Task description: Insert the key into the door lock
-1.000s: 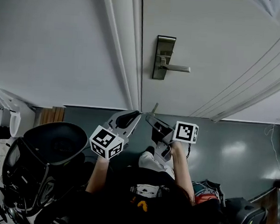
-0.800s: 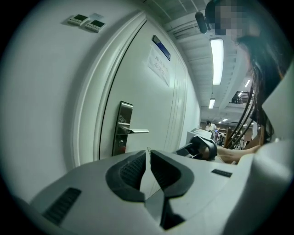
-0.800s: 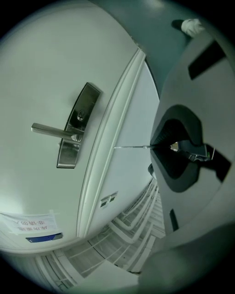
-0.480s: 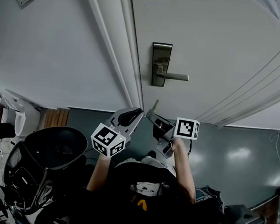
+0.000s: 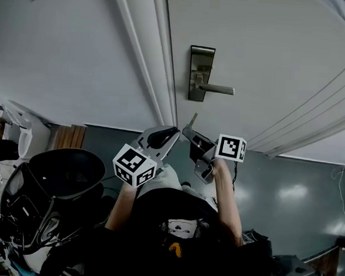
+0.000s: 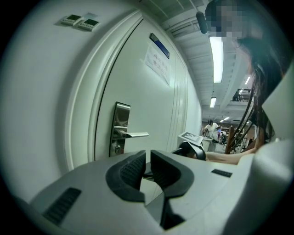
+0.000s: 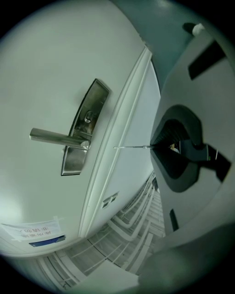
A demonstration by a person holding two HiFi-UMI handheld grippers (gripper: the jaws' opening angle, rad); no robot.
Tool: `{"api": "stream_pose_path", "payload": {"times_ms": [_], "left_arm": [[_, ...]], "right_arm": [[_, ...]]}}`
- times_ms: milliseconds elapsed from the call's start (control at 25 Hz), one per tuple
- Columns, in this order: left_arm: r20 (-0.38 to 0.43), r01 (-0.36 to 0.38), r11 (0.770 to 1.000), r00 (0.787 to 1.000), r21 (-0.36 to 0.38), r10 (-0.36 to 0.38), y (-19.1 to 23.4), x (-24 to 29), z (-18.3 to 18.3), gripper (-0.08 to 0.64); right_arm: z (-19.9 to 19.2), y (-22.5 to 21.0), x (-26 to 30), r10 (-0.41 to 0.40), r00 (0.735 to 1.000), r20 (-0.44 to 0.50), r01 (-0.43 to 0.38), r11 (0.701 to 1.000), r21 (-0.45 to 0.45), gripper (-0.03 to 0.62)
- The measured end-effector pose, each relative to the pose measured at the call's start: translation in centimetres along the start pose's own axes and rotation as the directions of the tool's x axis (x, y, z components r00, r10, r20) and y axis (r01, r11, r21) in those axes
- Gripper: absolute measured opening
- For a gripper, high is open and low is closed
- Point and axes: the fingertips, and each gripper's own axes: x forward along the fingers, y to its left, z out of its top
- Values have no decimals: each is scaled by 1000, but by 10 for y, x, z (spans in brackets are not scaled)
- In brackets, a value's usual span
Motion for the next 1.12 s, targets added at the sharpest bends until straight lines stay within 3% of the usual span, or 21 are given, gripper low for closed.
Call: {"api": "stream_pose_path", "payload": {"times_ms": [560, 1000, 1120], "left_arm": [[-12, -6, 1000, 1000, 17, 7, 8, 2, -7, 37], [-34, 12, 999, 999, 39, -11, 24, 22, -11, 36], [-35, 23, 998, 999, 50, -22, 27, 27, -14, 37]], "right_arm": [[16, -28, 24, 24, 998, -66, -22, 999, 29, 20], [49, -61, 37, 55, 997, -53, -49, 993, 104, 20], [56, -64, 43, 79, 996, -51, -75, 994, 81, 20]]}}
